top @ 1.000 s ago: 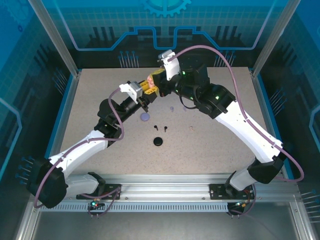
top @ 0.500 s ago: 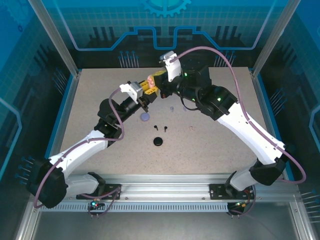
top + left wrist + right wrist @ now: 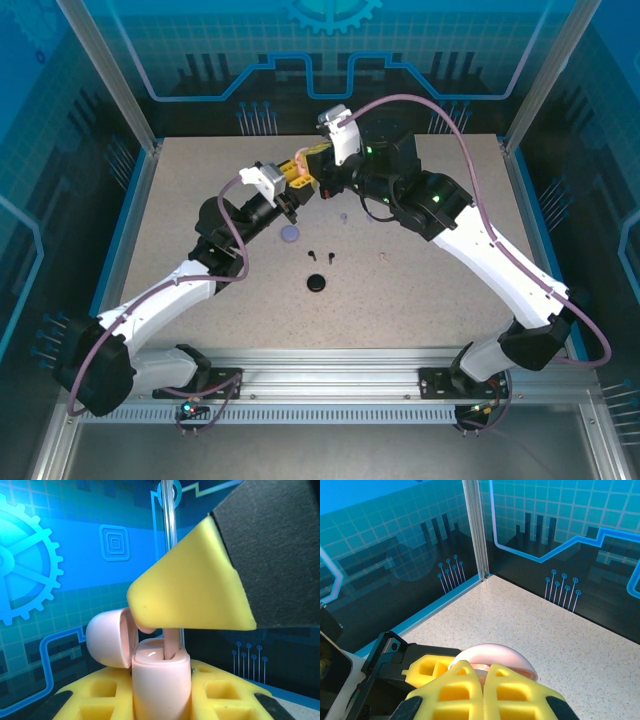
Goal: Insert the wireless bluetooth earbuds into the charging case
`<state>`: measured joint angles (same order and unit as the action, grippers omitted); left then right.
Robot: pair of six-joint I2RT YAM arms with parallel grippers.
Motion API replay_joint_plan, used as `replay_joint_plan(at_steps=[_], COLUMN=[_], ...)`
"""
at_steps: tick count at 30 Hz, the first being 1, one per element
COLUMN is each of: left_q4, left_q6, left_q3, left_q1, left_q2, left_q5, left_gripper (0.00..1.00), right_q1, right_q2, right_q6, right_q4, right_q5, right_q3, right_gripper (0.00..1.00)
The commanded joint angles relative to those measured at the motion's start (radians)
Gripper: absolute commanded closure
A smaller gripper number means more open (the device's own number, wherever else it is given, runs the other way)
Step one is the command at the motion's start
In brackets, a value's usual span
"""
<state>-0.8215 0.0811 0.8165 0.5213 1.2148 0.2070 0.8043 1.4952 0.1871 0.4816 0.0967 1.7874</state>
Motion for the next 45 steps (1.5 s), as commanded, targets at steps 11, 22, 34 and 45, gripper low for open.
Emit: replay_joint_plan(at_steps=[11,22,34,45], left_q4=[-0.058,-0.069,-0.030,-0.001], left_q6=[0.005,-0.007,0.015,0.014], left_q3=[0.030,0.015,-0.005,-0.027], left_q1=[0.007,0.007,0.008,0.006], left_q2=[0.003,0.004,-0.031,-0.060], left_q5=[0.009,-0.006,-0.028,-0.038], left_gripper=[1.00,1.00,1.00,1.00], right_q1=[-0.002,-0.172,-0.429,-0.450], right_q2=[0.013,-0.113,-0.079,0.228], right_q6=[0.027,0.225,0.400,0.326], right_q4=[0.018,0.019,0.263,0.318], right_q5=[-0.007,-0.105,-0.108,-0.062], right_q3=[0.051,0.029,-0.292,-0.415], right_gripper=[0.53,0.36,0.34,0.44])
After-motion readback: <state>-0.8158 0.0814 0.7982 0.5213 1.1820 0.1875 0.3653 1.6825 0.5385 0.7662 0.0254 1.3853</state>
